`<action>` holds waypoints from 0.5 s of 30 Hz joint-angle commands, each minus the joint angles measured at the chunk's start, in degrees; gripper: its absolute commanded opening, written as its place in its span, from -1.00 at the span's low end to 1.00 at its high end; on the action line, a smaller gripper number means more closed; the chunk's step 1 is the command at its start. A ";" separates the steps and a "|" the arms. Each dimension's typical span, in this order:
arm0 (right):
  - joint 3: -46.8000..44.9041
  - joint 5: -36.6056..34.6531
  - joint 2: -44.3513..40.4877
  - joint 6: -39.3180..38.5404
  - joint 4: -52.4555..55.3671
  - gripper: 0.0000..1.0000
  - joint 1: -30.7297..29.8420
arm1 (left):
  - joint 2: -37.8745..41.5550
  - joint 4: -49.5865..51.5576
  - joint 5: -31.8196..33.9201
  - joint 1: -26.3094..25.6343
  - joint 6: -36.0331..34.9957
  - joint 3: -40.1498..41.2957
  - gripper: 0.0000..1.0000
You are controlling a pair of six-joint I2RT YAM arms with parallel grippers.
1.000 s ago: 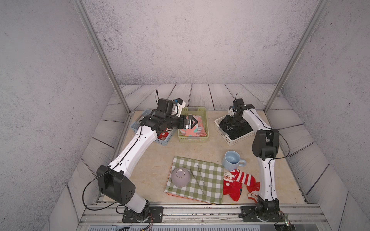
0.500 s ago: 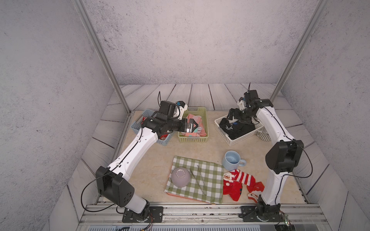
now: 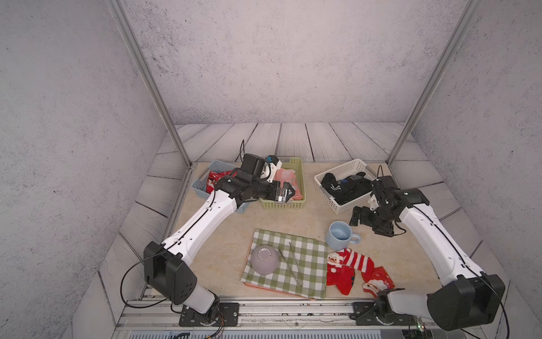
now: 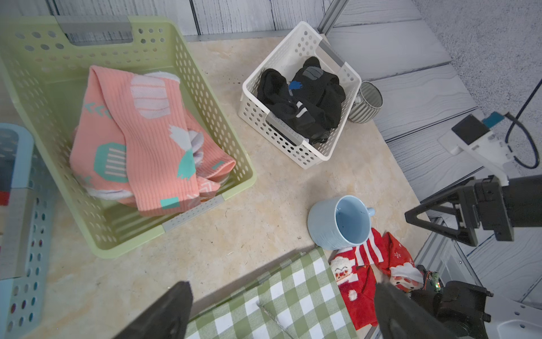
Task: Sort the socks into the basket by color
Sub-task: Pick up the sock from the center of the board.
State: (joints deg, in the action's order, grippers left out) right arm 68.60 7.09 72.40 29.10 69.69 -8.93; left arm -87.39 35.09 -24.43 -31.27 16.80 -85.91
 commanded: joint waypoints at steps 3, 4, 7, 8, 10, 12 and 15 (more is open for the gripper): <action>-7.95 0.04 -3.40 6.71 2.83 0.98 0.01 | 0.99 -1.37 -1.13 -0.73 0.08 1.52 1.00; -9.25 0.31 -3.81 6.87 2.43 0.95 -0.02 | 1.32 -1.50 -1.08 -0.73 0.08 1.81 0.99; -13.58 0.18 -3.08 7.39 1.17 0.88 -0.02 | 2.24 -1.64 -1.21 -0.73 0.08 2.65 0.99; -14.79 0.69 -2.40 7.44 0.57 0.86 -0.03 | 2.43 -1.63 -1.24 -0.73 0.08 2.84 0.99; -17.60 2.11 -1.51 7.71 -1.62 0.81 0.02 | 2.94 -1.70 -1.41 -0.72 0.03 3.43 0.99; -20.33 3.75 -0.58 8.32 -4.34 0.80 -0.03 | 3.43 -1.77 -1.29 -0.73 0.08 3.95 0.99; -24.15 5.22 1.42 8.76 -8.67 0.84 0.01 | 3.89 -1.62 -1.15 -0.73 0.07 4.44 0.99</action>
State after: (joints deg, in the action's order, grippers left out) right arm 47.03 10.04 72.34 36.40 65.39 -8.93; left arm -85.14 34.02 -25.15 -31.68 16.91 -82.11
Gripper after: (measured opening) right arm 0.918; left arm 0.993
